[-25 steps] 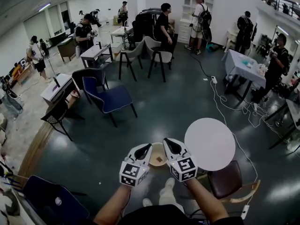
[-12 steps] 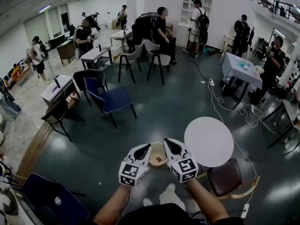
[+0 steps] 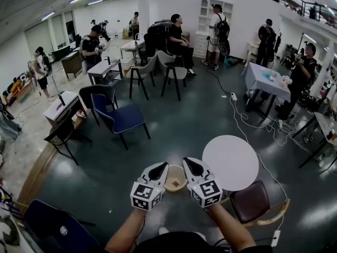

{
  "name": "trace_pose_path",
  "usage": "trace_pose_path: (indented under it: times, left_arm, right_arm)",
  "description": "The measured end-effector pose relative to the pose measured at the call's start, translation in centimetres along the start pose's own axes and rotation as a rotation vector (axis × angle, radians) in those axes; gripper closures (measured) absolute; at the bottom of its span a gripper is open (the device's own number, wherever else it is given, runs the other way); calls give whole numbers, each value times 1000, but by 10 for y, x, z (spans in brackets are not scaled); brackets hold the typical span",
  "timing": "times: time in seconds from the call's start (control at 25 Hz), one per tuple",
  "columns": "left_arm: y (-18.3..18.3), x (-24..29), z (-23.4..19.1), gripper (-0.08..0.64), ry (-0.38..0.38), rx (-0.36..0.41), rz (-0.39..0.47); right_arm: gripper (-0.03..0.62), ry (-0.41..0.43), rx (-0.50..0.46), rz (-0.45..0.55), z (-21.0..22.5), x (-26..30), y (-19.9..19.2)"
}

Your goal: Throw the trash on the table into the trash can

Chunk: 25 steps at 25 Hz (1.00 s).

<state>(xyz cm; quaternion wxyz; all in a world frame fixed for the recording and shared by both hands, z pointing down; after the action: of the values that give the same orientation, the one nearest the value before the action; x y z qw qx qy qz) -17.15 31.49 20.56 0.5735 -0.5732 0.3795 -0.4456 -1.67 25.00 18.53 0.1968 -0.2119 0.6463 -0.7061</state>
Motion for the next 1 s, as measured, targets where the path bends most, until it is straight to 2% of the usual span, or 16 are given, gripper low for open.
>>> trace_pose_path:
  times: [0.08,0.28,0.76,1.0]
  left_arm:
    - [8,3,10,548,-1,2,12]
    - [25,11,34,548,-3,67,19]
    - [38,17,76,548,17,72,25]
    - [42,15,84,548,22,58,34]
  right_arm:
    - [574,-2,3,3,8,-9,4]
    - [574,5,5,11,22,-29,15]
    - [574,51,-6,22,33,-63,27]
    - [574,61,0,22,35,-71,26]
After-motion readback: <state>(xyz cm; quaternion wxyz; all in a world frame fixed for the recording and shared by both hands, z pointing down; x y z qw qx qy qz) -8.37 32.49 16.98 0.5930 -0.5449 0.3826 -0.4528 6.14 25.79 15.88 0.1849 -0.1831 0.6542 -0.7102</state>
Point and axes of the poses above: the fingertips, and each gripper's own axes: x forward along the fingers, z to its right, y out of its top, the point moved 9 cm from there along -x, backward along the fingers, and after that the axes turned 7 degrees about x, right-handed, at the moved point
